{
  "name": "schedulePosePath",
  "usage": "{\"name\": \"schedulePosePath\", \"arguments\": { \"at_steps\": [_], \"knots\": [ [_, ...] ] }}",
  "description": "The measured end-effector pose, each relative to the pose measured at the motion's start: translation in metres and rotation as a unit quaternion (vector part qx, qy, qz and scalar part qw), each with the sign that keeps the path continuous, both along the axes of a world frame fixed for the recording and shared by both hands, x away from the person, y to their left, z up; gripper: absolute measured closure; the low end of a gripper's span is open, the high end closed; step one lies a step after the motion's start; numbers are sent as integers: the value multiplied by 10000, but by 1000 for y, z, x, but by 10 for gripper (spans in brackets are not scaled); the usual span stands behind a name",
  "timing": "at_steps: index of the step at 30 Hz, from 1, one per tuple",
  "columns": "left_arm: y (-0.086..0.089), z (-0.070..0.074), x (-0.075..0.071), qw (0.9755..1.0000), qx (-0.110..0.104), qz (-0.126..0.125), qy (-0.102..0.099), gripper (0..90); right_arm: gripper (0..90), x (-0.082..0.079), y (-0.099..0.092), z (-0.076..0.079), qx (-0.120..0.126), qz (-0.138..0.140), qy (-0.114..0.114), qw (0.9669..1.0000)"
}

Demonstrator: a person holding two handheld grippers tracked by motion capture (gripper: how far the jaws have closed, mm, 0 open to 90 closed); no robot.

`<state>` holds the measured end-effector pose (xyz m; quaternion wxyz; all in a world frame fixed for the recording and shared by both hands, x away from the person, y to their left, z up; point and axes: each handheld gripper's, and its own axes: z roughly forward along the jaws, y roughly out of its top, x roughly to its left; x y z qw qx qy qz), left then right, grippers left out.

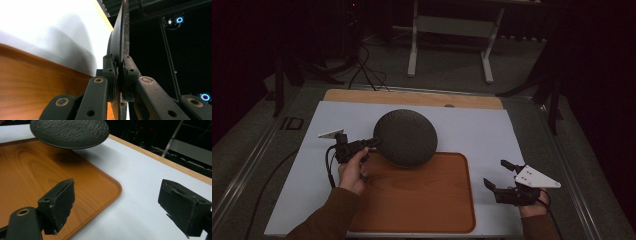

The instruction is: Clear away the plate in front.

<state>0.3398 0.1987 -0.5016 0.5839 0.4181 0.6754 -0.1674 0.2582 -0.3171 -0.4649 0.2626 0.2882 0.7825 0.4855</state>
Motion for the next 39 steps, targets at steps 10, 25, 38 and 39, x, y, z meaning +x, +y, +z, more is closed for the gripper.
{"name": "schedulePosePath", "arguments": {
  "at_steps": [10,25,38,39],
  "knots": [
    [6,-8,-26,9999,112,-6,95,846,136,0,2,0,-17,16,-2,10000],
    [-2,-12,-64,9980,401,-463,158,843,135,1,2,0,-19,25,-4,10000],
    [-20,-26,-77,9930,469,-998,414,838,135,1,2,0,-37,53,-6,10000],
    [-21,-27,-76,9925,465,-1046,423,837,136,1,2,0,-39,58,-15,10000]
  ]
}}
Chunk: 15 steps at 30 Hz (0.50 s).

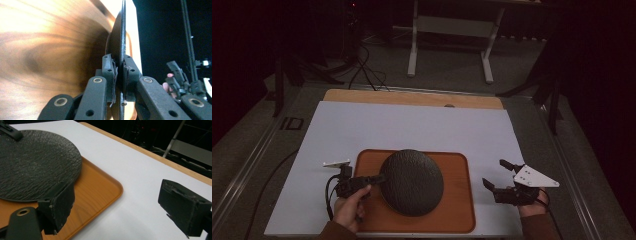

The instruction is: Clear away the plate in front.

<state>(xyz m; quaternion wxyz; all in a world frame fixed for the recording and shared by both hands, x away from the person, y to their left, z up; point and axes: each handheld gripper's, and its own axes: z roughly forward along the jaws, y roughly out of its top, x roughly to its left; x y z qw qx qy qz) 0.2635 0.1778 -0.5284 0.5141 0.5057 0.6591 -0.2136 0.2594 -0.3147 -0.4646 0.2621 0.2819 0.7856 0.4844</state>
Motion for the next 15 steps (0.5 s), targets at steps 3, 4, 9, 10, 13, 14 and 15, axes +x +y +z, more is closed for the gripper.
{"name": "schedulePosePath", "arguments": {
  "at_steps": [3,4,9,10,13,14,15],
  "knots": [
    [-2,-1,1,9998,85,-159,-20,840,135,0,0,0,12,1,13,10000],
    [-3,0,1,9996,169,-215,-22,844,135,0,0,0,4,-2,14,10000],
    [-4,1,3,9971,654,-391,-83,852,135,0,1,0,-26,1,5,10000],
    [-5,2,3,9955,838,-438,-103,843,135,0,1,0,-63,-6,-3,10000],
    [-7,4,5,9912,1191,-567,-116,828,135,-1,2,0,-87,4,11,10000],
    [-9,5,5,9885,1368,-634,-110,818,135,0,3,-1,-95,7,5,10000],
    [-9,6,4,9867,1473,-679,-120,807,135,0,3,-1,-101,9,6,9999]
  ]
}}
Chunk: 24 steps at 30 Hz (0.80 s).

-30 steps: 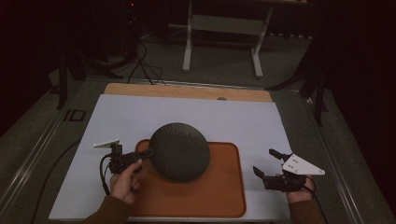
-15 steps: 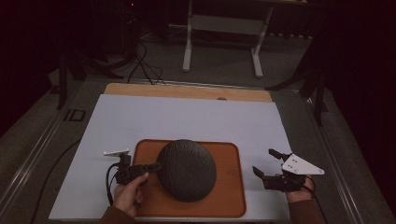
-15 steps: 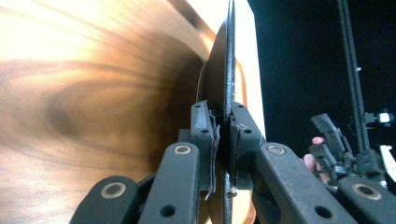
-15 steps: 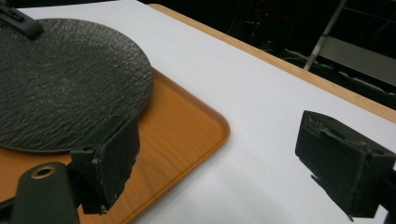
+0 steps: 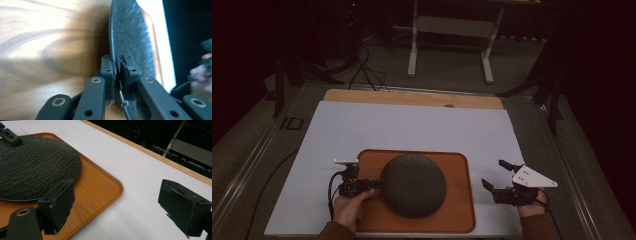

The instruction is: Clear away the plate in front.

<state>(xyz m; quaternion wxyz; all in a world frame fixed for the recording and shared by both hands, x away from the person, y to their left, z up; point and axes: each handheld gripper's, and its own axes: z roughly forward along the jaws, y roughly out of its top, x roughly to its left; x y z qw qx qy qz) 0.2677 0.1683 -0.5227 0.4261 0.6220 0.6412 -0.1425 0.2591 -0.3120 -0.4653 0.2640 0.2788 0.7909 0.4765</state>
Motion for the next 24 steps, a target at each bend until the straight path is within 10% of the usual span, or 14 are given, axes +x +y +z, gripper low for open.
{"name": "schedulePosePath", "arguments": {
  "at_steps": [9,12,19,24],
  "knots": [
    [-11,7,1,9923,1089,-583,-43,611,135,0,0,0,-4,-7,22,10000],
    [-11,16,-1,9860,1495,-637,-370,538,135,0,0,0,-16,-8,13,10000],
    [1,26,0,9792,1688,-613,-941,465,135,0,0,0,-19,4,7,10000],
    [9,40,-1,9659,1863,-526,-1722,452,135,0,0,0,-14,10,10,10000]
  ]
}}
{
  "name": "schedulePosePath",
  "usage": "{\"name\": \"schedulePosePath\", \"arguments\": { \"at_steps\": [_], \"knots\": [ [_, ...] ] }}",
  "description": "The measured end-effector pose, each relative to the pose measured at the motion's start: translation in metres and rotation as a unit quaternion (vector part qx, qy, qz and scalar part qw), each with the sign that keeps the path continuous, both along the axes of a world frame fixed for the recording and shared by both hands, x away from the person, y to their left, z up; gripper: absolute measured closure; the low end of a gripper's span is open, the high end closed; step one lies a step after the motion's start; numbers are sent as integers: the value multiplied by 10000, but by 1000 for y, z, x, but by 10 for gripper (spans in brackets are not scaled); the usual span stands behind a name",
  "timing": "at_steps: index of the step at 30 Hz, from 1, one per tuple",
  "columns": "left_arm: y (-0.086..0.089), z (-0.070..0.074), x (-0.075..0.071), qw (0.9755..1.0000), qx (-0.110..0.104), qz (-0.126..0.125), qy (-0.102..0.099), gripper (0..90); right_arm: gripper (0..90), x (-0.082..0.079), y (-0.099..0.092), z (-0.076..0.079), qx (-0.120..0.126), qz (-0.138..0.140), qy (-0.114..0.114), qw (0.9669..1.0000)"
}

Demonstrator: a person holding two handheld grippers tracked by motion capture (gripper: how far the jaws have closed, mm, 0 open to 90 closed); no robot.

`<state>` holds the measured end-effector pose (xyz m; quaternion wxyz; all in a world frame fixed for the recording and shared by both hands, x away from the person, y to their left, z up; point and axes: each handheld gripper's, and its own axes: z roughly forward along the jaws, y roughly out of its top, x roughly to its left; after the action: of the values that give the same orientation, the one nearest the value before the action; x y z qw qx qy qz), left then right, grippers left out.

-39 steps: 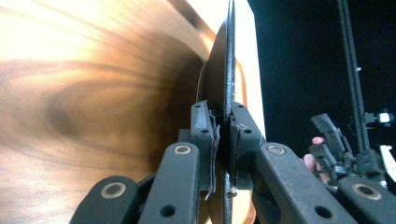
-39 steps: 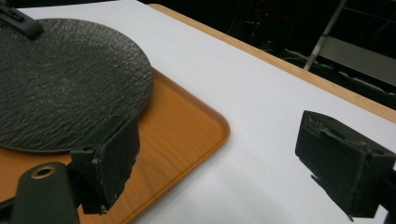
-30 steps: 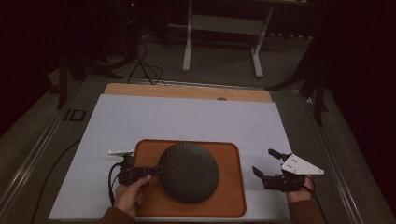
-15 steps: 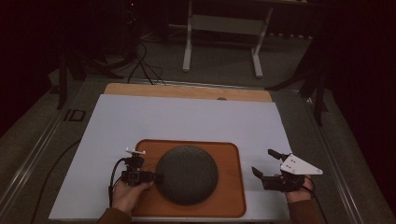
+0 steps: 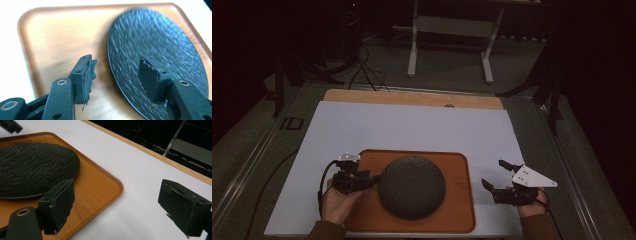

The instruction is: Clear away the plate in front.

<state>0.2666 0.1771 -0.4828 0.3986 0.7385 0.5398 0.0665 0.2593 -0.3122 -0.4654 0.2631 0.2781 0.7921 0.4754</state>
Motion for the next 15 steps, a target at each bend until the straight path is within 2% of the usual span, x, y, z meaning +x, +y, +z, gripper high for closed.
{"name": "schedulePosePath", "arguments": {
  "at_steps": [1,2,4,7,15],
  "knots": [
    [2,4,-1,9997,69,-8,-213,444,135,0,0,0,-2,2,0,10000],
    [2,4,-1,9997,69,-8,-213,445,135,0,0,0,-2,2,0,10000],
    [8,11,-3,9983,143,-69,-567,439,135,0,0,0,2,-5,5,10000],
    [14,18,-5,9959,206,-80,-880,422,135,0,-1,0,-5,-9,9,10000],
    [37,29,-9,9861,405,142,-1606,390,135,0,-1,0,-2,-12,12,10000]
  ]
}}
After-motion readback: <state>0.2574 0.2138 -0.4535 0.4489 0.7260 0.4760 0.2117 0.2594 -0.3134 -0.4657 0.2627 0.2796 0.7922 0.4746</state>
